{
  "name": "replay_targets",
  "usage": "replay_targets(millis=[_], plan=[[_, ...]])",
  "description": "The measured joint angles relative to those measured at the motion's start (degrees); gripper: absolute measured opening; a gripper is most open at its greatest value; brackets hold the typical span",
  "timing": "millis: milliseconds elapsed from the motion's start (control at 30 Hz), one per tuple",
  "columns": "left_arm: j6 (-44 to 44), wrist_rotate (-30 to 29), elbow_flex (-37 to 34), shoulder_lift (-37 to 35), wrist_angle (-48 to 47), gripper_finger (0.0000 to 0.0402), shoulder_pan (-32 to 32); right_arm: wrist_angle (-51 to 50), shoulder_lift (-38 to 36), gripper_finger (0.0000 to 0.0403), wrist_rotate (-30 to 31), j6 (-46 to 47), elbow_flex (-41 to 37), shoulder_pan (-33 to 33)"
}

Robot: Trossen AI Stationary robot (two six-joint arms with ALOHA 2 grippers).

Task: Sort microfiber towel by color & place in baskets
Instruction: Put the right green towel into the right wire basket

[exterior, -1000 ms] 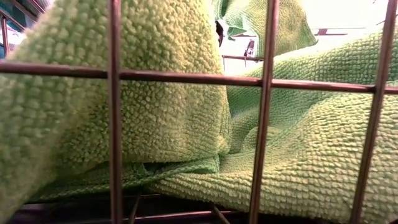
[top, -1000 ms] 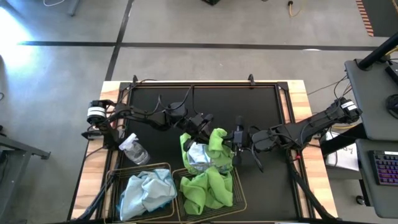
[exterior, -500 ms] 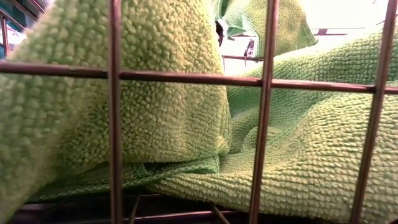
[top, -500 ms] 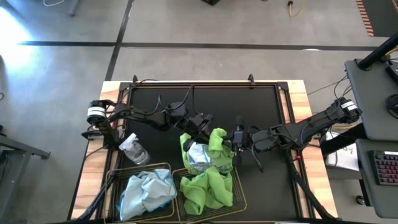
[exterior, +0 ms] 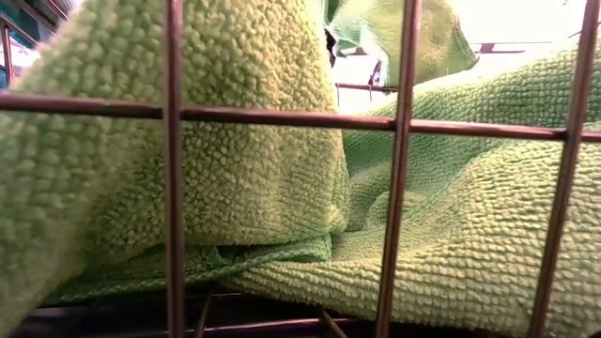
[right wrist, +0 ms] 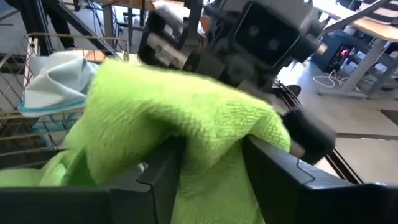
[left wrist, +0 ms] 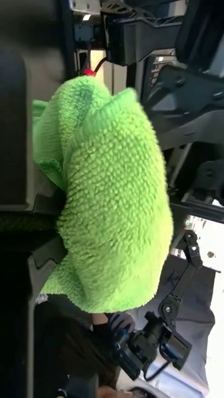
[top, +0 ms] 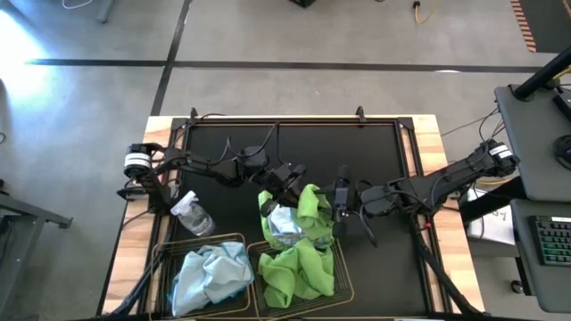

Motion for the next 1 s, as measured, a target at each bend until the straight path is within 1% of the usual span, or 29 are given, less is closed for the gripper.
replay_targets(millis=[133, 233, 433, 667, 800, 900, 1000], plan=[[-0.1, 0.6, -1.0, -2.5, -1.4, 0.0000, 1.1, -2.2, -0.4, 0.0173, -0.2, 0.0, -0.1, 0.0], [-0.1, 0.6, -3.1, -5.8, -3.0, 0.0000, 2.2, -4.2, -1.0, 0.0173, -0.2, 0.4, -0.1, 0.0], [-0.1, 0.2, -10.7, -15.3, -3.0, 0.0000, 2.9, -7.0, -2.0, 0.0173, -0.2, 4.3, -0.1, 0.0], [-1.8, 0.7, -20.1, -27.6, -3.0, 0.0000, 1.7, -7.1, -2.1, 0.0173, -0.2, 4.5, -0.1, 0.0], [-3.0, 4.3, -24.3, -33.6, -3.1, 0.0000, 0.1, -7.3, -2.1, 0.0173, -0.2, 4.4, -0.1, 0.0], [-3.7, 6.6, -26.3, -36.8, -3.2, 0.0000, -1.3, -7.5, -2.1, 0.0173, -0.2, 4.4, -0.1, 0.0], [-3.8, 12.0, -27.3, -39.1, -3.1, 0.0002, -2.1, -7.6, -2.1, 0.0173, -0.1, 4.3, -0.1, 0.0]])
